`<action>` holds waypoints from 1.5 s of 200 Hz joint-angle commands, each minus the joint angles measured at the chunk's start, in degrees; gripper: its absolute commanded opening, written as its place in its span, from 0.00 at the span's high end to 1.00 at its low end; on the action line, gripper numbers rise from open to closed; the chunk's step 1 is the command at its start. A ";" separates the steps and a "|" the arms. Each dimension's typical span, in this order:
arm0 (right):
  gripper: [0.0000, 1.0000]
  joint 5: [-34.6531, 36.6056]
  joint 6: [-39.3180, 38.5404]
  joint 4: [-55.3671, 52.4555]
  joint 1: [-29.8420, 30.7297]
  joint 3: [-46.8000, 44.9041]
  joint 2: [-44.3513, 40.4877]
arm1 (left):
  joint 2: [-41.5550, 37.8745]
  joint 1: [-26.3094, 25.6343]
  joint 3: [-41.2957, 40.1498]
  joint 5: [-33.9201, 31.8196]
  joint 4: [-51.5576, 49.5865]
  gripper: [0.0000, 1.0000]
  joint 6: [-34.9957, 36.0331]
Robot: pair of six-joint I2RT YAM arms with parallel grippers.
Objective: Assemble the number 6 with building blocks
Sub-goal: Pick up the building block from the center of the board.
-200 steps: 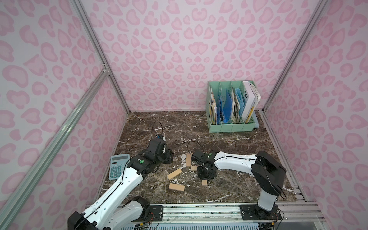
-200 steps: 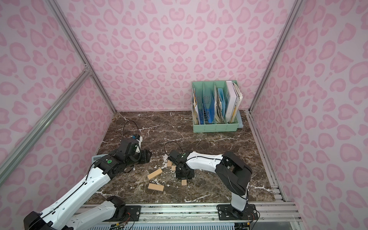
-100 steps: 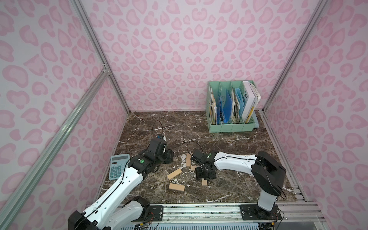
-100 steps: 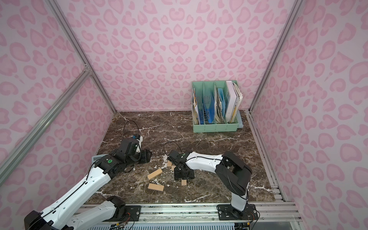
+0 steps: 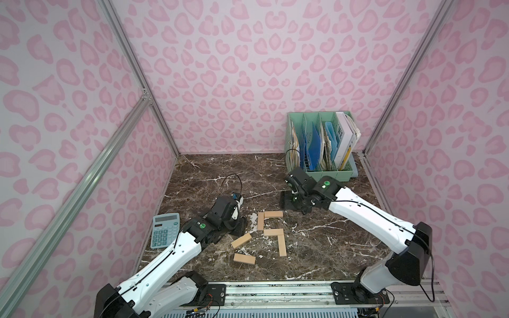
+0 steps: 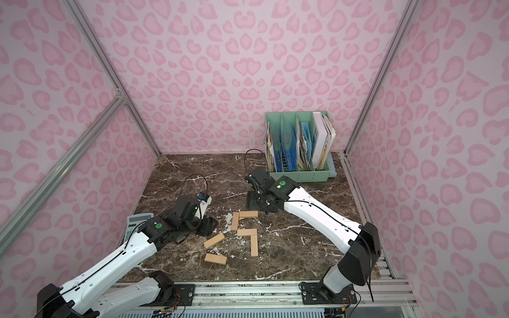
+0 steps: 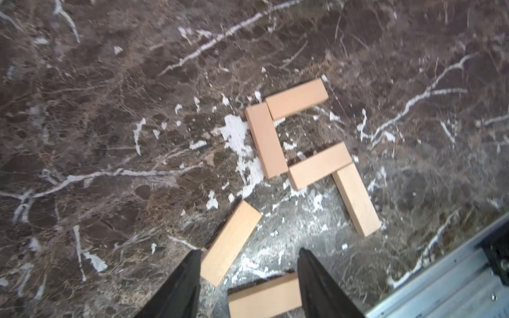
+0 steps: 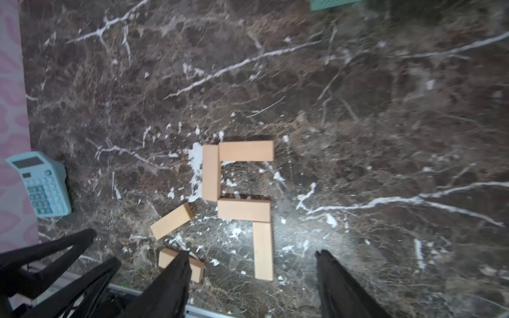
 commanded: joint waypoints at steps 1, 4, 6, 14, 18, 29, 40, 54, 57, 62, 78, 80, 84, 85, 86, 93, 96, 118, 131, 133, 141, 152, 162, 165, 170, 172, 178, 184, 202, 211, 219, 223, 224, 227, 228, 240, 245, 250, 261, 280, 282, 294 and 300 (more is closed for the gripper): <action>0.27 -0.56 -5.59 -1.85 -4.35 -1.84 -3.55 | -1.96 -0.79 0.02 5.48 -4.13 0.38 10.96; 0.27 -0.92 -6.10 -1.31 -5.13 -2.06 -4.09 | -2.73 -0.78 -0.04 5.12 -3.79 0.37 11.22; 0.27 -1.03 -6.38 -1.03 -5.48 -2.23 -4.46 | -3.06 -0.75 -0.23 5.11 -3.52 0.37 12.19; 0.27 -1.03 -7.18 0.35 -6.87 -2.87 -5.79 | -4.61 -1.18 -0.97 8.20 -2.82 0.35 17.46; 0.27 -0.99 -7.71 1.19 -7.45 -3.25 -6.37 | -4.81 -1.46 -1.33 8.76 -2.30 0.34 19.47; 0.27 -1.63 -8.75 2.32 -9.49 -3.72 -7.51 | -3.94 -1.71 -1.60 8.99 -2.29 0.32 22.99; 0.27 -3.58 -10.16 3.10 -11.67 -3.88 -7.99 | -1.16 -2.04 -0.33 11.85 -5.07 0.31 26.89; 0.27 -5.31 -11.84 3.10 -13.59 -3.38 -7.92 | 1.99 -3.91 0.58 11.39 -7.18 0.31 30.14; 0.27 -5.25 -12.19 3.02 -13.87 -3.21 -7.94 | 2.46 -4.31 0.51 10.83 -7.49 0.31 31.16; 0.27 -5.08 -12.66 3.04 -14.16 -3.09 -8.00 | 3.17 -4.94 0.32 9.90 -7.99 0.31 32.72; 0.27 -5.51 -13.57 3.47 -15.00 -3.68 -8.67 | 4.19 -5.22 0.32 6.58 -10.19 0.30 36.07; 0.27 -5.61 -13.61 3.55 -15.06 -3.82 -8.73 | 4.23 -5.16 0.32 6.02 -10.46 0.30 36.14; 0.27 -5.94 -13.75 3.79 -15.20 -4.22 -8.92 | 4.36 -5.21 0.20 4.43 -10.83 0.30 36.16; 0.27 -6.03 -13.82 3.83 -15.19 -4.40 -9.00 | 4.38 -5.17 0.16 4.11 -10.88 0.30 36.12; 0.27 -6.07 -13.85 3.89 -15.23 -4.48 -9.03 | 4.39 -5.15 0.14 3.77 -11.03 0.30 36.01; 0.27 -6.45 -14.13 4.30 -15.38 -5.47 -9.47 | 4.78 -5.21 -0.55 1.50 -11.19 0.30 34.60; 0.27 -6.52 -14.14 4.47 -15.43 -5.98 -9.64 | 4.87 -5.16 -0.90 0.83 -11.06 0.30 34.18; 0.27 -7.95 -14.32 6.26 -16.02 -10.12 -11.12 | 7.09 -5.11 -2.21 -2.29 -9.82 0.34 31.63; 0.27 -8.30 -14.45 6.74 -16.15 -11.04 -11.53 | 9.37 -5.13 -1.61 -2.31 -8.59 0.40 30.88; 0.27 -8.35 -14.49 6.83 -16.19 -11.07 -11.53 | 9.66 -5.07 -1.44 -2.24 -8.37 0.40 30.78; 0.27 -8.57 -14.84 6.86 -16.35 -11.15 -11.46 | 11.54 -5.09 -0.74 -1.71 -7.86 0.40 30.37; 0.27 -8.65 -15.10 6.69 -16.36 -11.10 -11.40 | 14.12 -5.13 0.20 -1.40 -7.12 0.41 29.94; 0.27 -8.68 -15.20 6.60 -16.36 -10.94 -11.35 | 15.82 -5.11 0.70 -1.94 -5.85 0.43 29.44; 0.27 -8.66 -15.20 6.55 -16.34 -10.98 -11.36 | 16.28 -5.07 0.77 -2.07 -5.41 0.44 29.20; 0.27 -8.62 -15.20 6.51 -16.39 -10.97 -11.44 | 16.82 -5.09 0.84 -2.34 -4.65 0.44 28.93; 0.27 -8.59 -15.20 6.51 -16.38 -10.96 -11.48 | 17.04 -5.12 0.91 -2.34 -4.33 0.43 28.84; 0.27 -8.53 -15.20 6.51 -16.38 -11.06 -11.65 | 17.76 -5.14 1.07 -2.09 -3.73 0.43 28.72; 0.27 -8.41 -15.12 6.51 -16.46 -11.09 -11.91 | 18.60 -5.09 1.31 -1.70 -3.47 0.43 28.65; 0.27 -8.07 -15.10 6.33 -16.42 -11.39 -12.43 | 20.89 -5.11 1.76 -1.82 -2.83 0.43 27.97; 0.27 -7.80 -14.89 6.24 -16.41 -11.66 -12.74 | 21.64 -5.13 2.13 -2.26 -2.45 0.44 27.30; 0.27 -7.54 -14.70 6.24 -16.41 -11.97 -13.08 | 22.23 -5.11 2.25 -2.30 -2.10 0.44 26.92; 0.27 -7.47 -14.65 6.24 -16.43 -12.07 -13.26 | 22.59 -5.12 2.33 -2.24 -2.08 0.44 27.06; 0.27 -7.45 -14.62 6.24 -16.42 -12.14 -13.27 | 22.68 -5.13 2.36 -2.17 -2.11 0.44 27.09; 0.27 -7.43 -14.56 6.24 -16.41 -12.25 -13.36 | 22.96 -5.09 2.53 -2.11 -2.12 0.44 27.11; 0.27 -7.43 -14.53 6.24 -16.45 -12.24 -13.41 | 23.08 -5.07 2.60 -2.11 -2.13 0.44 27.11; 0.27 -7.50 -14.20 6.33 -16.41 -12.69 -13.79 | 24.02 -5.14 2.90 -1.87 -1.98 0.44 27.26; 0.27 -7.35 -14.08 6.33 -16.45 -12.81 -13.90 | 24.37 -5.12 3.03 -1.69 -2.00 0.44 27.29; 0.27 -7.42 -13.99 6.33 -16.44 -12.96 -14.01 | 24.79 -5.13 3.29 -1.67 -2.02 0.44 27.20; 0.27 -7.43 -13.89 6.32 -16.41 -13.22 -14.16 | 25.75 -5.12 3.68 -1.43 -2.12 0.44 27.28; 0.28 -7.54 -13.81 6.33 -16.42 -13.49 -14.39 | 27.42 -5.11 4.23 -0.96 -2.42 0.45 27.72; 0.28 -7.52 -13.80 6.33 -16.41 -13.53 -14.35 | 27.57 -5.13 4.24 -1.03 -2.45 0.46 27.83; 0.28 -7.56 -13.92 6.16 -16.41 -13.45 -14.27 | 28.29 -5.07 4.48 -0.90 -2.90 0.45 28.12; 0.28 -7.53 -13.88 6.13 -16.45 -13.45 -14.28 | 28.32 -5.04 4.46 -0.92 -3.03 0.46 28.16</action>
